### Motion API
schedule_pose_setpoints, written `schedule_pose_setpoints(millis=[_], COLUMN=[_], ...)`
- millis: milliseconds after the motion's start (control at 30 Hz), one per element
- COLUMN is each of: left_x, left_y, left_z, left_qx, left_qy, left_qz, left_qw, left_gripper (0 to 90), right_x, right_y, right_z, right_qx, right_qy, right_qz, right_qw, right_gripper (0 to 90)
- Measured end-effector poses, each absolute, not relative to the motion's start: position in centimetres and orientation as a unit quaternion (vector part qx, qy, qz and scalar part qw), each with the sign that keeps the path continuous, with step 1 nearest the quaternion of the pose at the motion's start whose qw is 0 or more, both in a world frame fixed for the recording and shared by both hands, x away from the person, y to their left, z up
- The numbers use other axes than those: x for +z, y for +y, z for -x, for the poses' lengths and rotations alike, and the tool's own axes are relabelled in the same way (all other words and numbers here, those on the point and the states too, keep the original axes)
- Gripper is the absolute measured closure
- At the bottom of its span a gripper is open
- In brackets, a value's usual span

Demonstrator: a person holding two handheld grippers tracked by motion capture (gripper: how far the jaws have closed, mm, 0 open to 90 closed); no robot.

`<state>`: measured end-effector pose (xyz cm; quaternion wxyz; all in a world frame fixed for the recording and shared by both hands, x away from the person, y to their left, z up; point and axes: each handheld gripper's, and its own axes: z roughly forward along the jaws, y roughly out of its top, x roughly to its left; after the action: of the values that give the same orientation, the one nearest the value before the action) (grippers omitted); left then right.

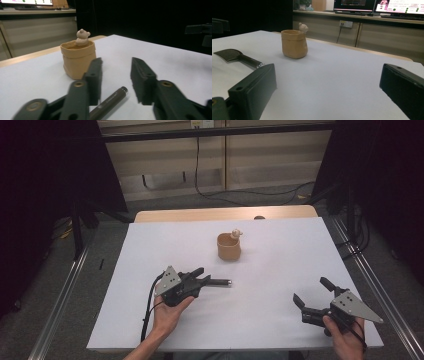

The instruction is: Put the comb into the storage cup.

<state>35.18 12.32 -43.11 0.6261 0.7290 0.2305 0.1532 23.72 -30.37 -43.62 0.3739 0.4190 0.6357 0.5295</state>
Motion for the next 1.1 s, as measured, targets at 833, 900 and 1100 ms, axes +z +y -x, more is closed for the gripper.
schedule_pose_setpoints(millis=[833, 900, 1100], left_x=[-43.7, -43.5, -43.2], left_y=[9.8, 9.6, 8.8], left_z=[-37.2, -37.4, -38.0], left_qx=[0.041, 0.038, 0.045], left_qy=[0.243, 0.242, 0.232], left_qz=[-0.817, -0.824, -0.838], left_qw=[0.521, 0.511, 0.492], left_gripper=[90.0, 90.0, 90.0], right_x=[-43.7, -43.7, -43.7], right_y=[-30.4, -30.4, -30.4], right_z=[-23.8, -23.8, -23.9], right_qx=[0.531, 0.528, 0.527], right_qy=[0.635, 0.637, 0.637], right_qz=[-0.42, -0.421, -0.421], right_qw=[0.372, 0.372, 0.373], right_gripper=[0.0, 0.0, 0.0])
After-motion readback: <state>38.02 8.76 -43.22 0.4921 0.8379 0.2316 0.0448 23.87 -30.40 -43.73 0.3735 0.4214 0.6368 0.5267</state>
